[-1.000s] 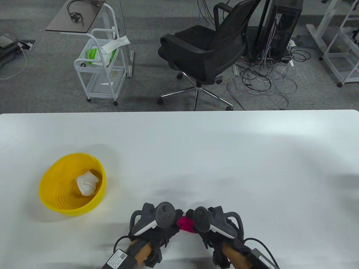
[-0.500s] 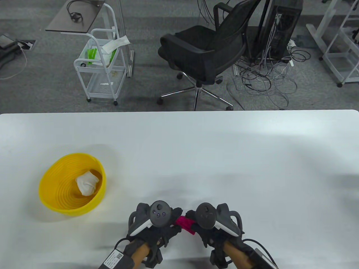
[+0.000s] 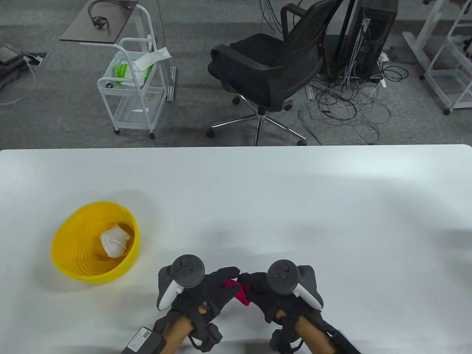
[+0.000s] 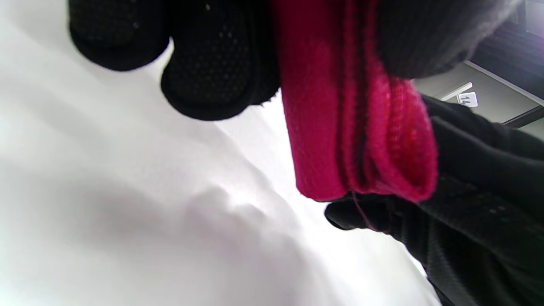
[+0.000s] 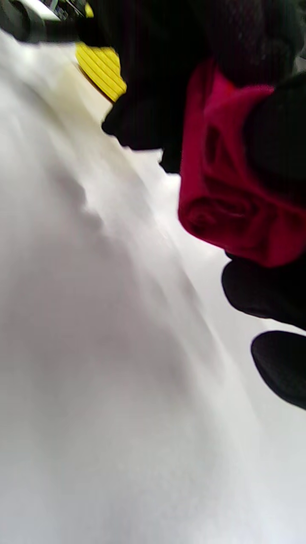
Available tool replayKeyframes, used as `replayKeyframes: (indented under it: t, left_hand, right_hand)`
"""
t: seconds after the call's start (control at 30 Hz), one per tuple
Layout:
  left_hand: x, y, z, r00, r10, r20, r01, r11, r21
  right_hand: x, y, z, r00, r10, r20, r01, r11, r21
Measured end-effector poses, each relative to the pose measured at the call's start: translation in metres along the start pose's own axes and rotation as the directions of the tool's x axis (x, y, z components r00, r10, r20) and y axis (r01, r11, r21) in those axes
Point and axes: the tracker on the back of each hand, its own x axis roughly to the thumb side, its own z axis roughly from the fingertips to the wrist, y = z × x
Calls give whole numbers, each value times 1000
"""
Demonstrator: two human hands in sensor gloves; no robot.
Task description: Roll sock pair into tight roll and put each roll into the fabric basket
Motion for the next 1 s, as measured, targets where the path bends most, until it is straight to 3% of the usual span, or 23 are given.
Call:
replayKeyframes:
  t: [0.07,0.13,0.23,0.37,0.57,0.73,0.87,1.0]
  left_hand:
    - [2,1,2,998,-54,-29,56,997,58]
    - [3,2,2,997,-71,-44,74,994,75]
    - [5,2,2,995,-79,-56,84,991,101]
    - [12,-4,2,988,-140,-61,147,980,134]
    - [18,-12,3,983,-180,-42,184,976,117]
    - [23,-15,4,972,-232,-48,236,965,114]
    - [27,-18,4,967,-252,-45,256,960,117]
    - [31,-16,8,964,-264,-38,266,948,173]
  right_hand:
    - [1,-8,4,996,94,0,-93,984,-149]
    - [4,-14,7,992,127,13,-121,967,-226]
    - [11,-16,13,991,123,56,-105,963,-248]
    - [22,-3,17,953,304,2,-290,911,-293]
    - [24,-1,18,944,329,-40,-323,889,-325]
    - [11,-15,16,962,239,-134,-270,903,-335]
    - [8,-15,19,968,167,-186,-214,937,-276]
    - [9,-10,20,988,68,-138,-95,977,-192]
